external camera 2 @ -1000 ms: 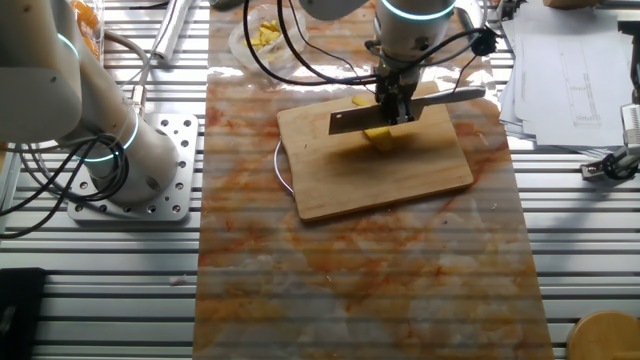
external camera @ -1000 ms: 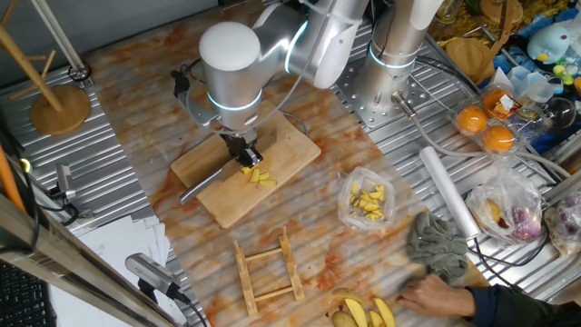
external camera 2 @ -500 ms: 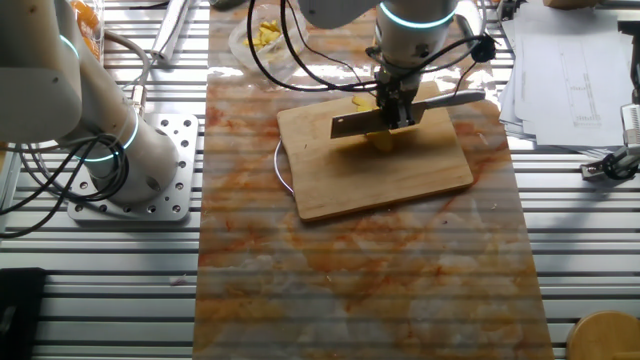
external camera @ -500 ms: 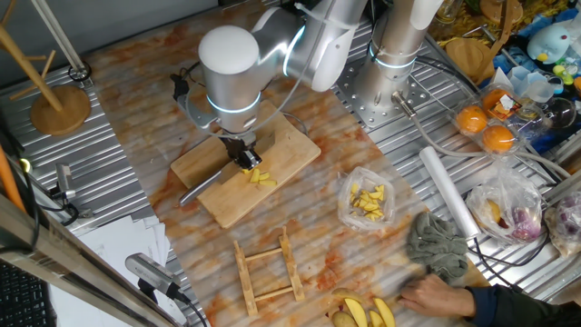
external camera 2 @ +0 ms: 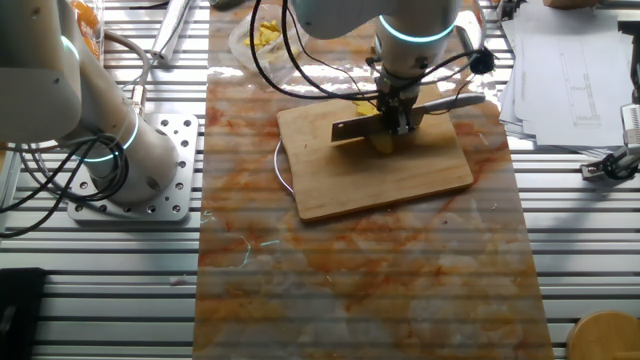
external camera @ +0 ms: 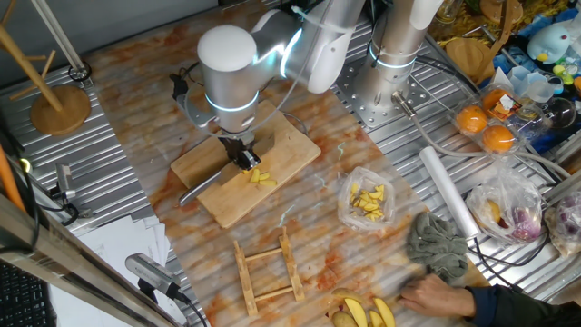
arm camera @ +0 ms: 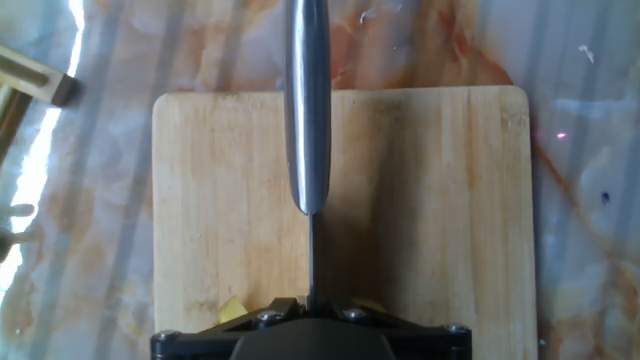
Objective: Chop the potatoes
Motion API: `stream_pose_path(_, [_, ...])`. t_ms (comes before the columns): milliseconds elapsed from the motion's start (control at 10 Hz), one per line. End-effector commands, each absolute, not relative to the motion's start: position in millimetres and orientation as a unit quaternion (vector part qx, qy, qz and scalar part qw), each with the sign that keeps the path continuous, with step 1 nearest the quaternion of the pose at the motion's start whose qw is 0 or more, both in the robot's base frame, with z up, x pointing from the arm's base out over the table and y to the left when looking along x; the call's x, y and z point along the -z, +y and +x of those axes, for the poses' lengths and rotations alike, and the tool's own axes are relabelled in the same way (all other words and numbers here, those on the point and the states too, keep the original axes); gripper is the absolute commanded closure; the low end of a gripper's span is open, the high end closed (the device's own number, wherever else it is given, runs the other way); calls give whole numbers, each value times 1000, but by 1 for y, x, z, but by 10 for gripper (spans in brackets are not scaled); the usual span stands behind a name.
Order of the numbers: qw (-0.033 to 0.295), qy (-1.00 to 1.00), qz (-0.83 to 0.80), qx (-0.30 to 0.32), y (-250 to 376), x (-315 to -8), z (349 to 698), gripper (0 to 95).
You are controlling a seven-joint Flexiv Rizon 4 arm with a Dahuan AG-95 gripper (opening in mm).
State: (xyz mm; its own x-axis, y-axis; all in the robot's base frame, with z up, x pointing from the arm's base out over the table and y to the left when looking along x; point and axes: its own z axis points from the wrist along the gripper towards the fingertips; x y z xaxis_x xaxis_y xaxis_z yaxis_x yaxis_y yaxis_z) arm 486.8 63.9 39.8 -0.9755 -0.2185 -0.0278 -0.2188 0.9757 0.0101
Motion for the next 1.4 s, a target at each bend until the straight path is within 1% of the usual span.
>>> stream_pose_path(100, [27,994,-109,-13,61,-21,485,950])
stream_pose_path(200, [28,994,-105,-17,62,-24,486,950])
stream_pose_path(300, [27,995,-94,-34,64,-31,488,950])
stream_pose_path(500, [18,995,-92,-32,67,-42,490,950])
stream_pose_path(600, [10,994,-104,-8,68,-48,487,950])
stream_pose_path(1000, [10,994,-111,-3,69,-53,485,950])
stream_pose_path(1200, [6,993,-118,12,71,-58,483,950])
stream_pose_path(1400, [7,993,-115,14,72,-60,482,950])
